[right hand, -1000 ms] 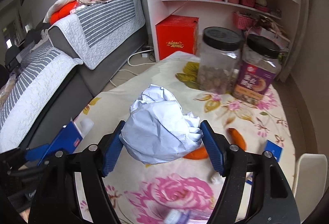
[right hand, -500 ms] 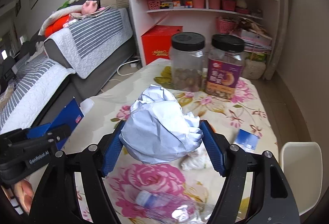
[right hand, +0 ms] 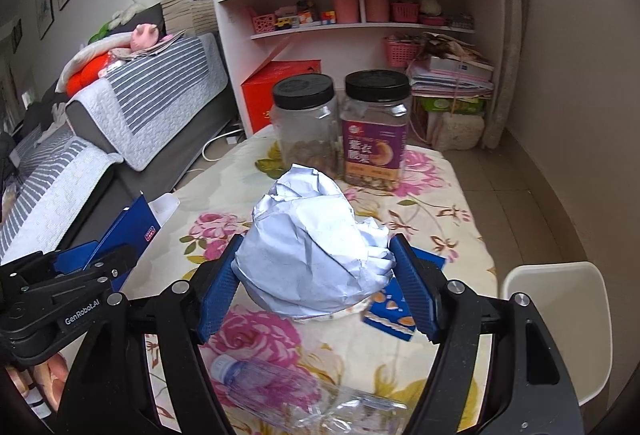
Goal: Collect trash
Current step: 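Carry the paper ball into the white bin and open the right gripper while the left carries the box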
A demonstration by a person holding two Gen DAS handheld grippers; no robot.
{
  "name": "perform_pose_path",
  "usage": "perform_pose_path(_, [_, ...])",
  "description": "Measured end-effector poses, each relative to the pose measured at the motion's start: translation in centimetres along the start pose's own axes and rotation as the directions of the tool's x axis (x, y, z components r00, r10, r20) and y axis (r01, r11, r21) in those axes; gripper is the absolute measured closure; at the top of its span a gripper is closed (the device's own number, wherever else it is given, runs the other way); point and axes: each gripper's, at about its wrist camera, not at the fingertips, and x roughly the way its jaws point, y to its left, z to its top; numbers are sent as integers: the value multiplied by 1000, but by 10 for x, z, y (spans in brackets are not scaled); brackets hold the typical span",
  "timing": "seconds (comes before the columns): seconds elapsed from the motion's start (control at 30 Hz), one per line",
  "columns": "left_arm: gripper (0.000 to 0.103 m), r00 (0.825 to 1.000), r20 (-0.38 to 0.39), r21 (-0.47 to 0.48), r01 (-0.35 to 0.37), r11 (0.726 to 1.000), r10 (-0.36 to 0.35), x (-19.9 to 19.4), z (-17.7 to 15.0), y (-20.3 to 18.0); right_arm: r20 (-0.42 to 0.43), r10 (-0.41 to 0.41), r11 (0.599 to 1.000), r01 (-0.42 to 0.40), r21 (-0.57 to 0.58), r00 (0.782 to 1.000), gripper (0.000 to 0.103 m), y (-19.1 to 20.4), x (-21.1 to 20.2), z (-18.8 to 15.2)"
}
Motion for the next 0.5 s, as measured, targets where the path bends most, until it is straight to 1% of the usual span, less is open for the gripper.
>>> perform_pose_path(0.2, [52,1000,11,38,23,999,-24,-2,-3,-25,15,-33,999,33,0,999,34,-16,-12,-3])
perform_pose_path(0.5, [52,997,22,97,69,993,-71,-6,-7,-67,11,-104,993,103,53,995,33,-58,-27,-8])
